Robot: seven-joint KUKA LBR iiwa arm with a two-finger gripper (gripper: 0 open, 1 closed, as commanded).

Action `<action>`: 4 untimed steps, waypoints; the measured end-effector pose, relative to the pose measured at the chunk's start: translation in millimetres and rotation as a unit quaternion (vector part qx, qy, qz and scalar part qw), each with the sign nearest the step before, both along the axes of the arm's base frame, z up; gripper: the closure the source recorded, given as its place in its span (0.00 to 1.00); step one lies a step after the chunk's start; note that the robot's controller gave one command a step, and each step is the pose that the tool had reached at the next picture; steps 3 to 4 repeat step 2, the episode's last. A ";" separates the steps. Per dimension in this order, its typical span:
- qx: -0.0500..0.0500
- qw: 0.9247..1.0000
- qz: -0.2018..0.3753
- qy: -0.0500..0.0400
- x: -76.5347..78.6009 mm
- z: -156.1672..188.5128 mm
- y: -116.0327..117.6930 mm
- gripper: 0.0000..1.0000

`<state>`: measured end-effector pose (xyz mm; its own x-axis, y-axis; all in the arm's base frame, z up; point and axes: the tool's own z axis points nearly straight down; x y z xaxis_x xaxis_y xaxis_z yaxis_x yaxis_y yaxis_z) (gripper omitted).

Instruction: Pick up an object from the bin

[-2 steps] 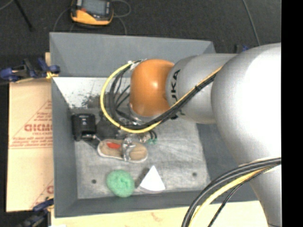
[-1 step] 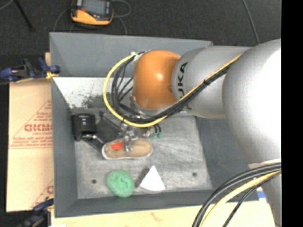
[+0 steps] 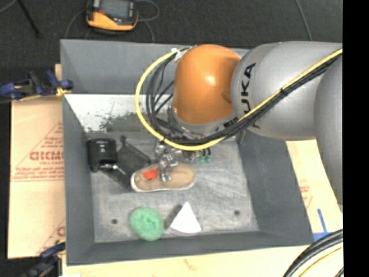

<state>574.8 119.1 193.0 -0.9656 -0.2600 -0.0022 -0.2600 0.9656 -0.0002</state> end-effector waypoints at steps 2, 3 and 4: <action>-0.001 1.000 0.003 0.002 0.9 40.5 -4.3 1.00; -0.001 1.000 0.003 0.002 0.9 40.5 -4.3 1.00; -0.001 1.000 0.003 0.002 0.9 40.5 -4.3 1.00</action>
Offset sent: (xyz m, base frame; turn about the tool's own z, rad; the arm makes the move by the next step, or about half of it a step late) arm 0.0015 -0.0052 0.0599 -0.0113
